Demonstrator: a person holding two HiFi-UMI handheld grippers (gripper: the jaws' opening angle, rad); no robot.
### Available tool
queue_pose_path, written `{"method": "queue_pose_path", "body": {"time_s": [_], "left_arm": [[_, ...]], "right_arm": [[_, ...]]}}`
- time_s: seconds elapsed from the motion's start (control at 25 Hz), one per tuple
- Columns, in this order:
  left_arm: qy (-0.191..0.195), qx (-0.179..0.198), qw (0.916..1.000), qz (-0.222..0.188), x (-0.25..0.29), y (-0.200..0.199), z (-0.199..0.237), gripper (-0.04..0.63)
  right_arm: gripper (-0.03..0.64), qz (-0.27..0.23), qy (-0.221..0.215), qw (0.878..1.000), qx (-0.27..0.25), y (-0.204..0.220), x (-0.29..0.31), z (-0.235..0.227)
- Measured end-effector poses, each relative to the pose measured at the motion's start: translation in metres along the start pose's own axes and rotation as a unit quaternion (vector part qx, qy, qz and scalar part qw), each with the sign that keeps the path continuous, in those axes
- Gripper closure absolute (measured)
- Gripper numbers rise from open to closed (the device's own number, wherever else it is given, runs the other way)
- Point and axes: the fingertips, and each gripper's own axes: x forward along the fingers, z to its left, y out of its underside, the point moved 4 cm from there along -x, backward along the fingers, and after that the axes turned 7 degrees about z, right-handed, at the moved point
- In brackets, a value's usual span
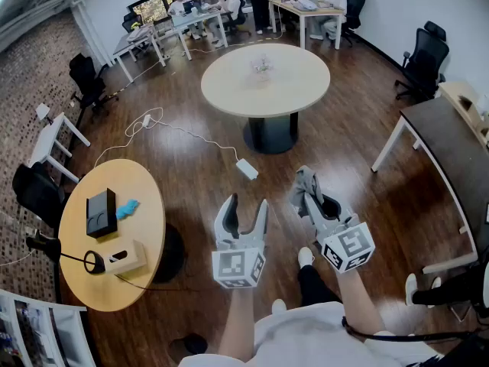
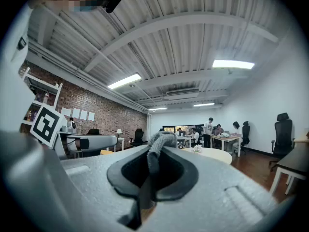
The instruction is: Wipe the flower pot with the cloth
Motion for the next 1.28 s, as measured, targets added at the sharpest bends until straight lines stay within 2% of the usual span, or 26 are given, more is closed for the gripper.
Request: {"method": "queue_pose_path", "body": {"time_s": [0.32,0.44,0.56,0.72,1.0,1.16,1.28], "left_arm": [[-0.016,0.014,0.9998,0.002,0.149,-0.018,0.027,0.311],[-0.024,0.016,0.9996,-0.004,0.209,-0.034,0.03,0.311],[-0.029,0.026,0.9992,0.0,0.261,-0.04,0.032,0.311],[-0.033,0.029,0.9989,0.014,0.32,-0.035,0.035,0.311],[-0.019,0.023,0.999,0.033,0.42,-0.013,0.057,0.311],[-0.005,0.012,0.9994,0.033,0.489,-0.003,0.09,0.311],[0.005,0.004,0.9997,0.024,0.543,-0.011,0.122,0.311]], "right_arm": [[0.609,-0.028,0.004,0.999,0.014,-0.024,0.108,-0.122],[0.609,-0.058,0.001,0.998,-0.001,-0.054,0.135,-0.168],[0.609,-0.067,-0.003,0.998,-0.013,-0.065,0.157,-0.212],[0.609,-0.052,0.02,0.998,0.015,-0.049,0.183,-0.28],[0.609,-0.028,0.031,0.998,0.038,-0.026,0.251,-0.348],[0.609,-0.016,0.036,0.999,0.035,-0.018,0.312,-0.376],[0.609,-0.01,0.037,0.999,0.021,-0.032,0.368,-0.397]]}}
